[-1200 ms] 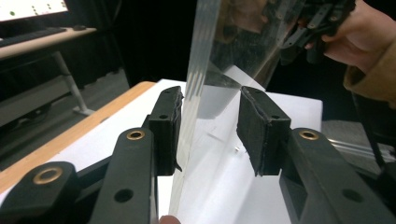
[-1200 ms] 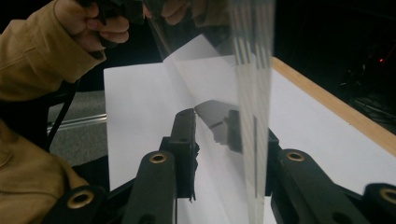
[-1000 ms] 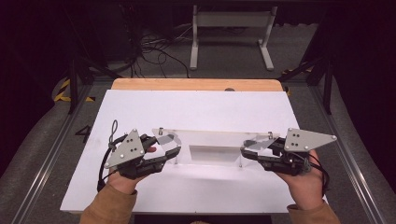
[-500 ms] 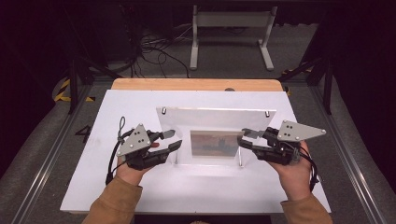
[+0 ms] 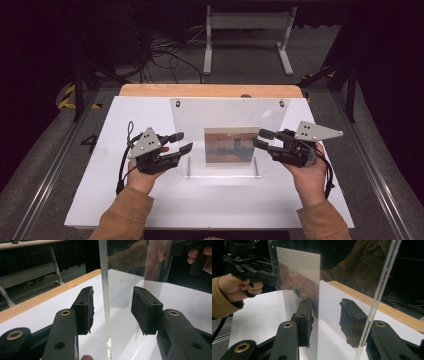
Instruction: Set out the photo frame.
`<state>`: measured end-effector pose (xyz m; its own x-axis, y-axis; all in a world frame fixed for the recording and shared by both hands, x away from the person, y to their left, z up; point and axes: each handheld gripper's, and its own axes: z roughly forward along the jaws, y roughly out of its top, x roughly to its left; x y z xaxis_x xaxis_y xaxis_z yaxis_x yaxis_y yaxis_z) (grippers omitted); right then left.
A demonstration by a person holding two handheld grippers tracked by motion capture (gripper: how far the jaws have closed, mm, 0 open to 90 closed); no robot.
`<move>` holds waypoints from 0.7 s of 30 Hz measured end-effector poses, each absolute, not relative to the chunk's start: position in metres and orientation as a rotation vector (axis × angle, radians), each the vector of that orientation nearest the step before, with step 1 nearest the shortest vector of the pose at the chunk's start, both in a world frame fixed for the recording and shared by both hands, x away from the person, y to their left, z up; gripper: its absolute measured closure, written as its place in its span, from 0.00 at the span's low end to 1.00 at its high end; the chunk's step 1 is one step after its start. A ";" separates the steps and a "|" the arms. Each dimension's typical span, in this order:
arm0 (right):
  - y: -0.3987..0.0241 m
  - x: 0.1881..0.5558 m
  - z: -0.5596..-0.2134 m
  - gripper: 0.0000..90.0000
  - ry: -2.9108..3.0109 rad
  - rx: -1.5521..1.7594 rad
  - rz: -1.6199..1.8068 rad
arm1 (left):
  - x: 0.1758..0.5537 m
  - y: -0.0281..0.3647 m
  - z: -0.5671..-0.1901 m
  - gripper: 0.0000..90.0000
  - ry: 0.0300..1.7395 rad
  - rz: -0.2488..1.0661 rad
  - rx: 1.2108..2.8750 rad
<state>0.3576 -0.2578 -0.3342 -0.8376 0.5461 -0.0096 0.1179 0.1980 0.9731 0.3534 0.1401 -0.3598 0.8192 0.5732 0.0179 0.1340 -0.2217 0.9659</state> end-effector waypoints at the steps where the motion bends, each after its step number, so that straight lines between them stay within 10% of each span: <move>1: -0.258 0.358 -0.334 0.65 2.126 0.623 1.677 | 0.354 0.140 -0.360 0.58 0.550 0.440 1.773; 21: -0.261 0.366 -0.344 0.29 2.093 0.775 1.684 | 0.358 0.143 -0.368 0.37 0.564 0.425 1.772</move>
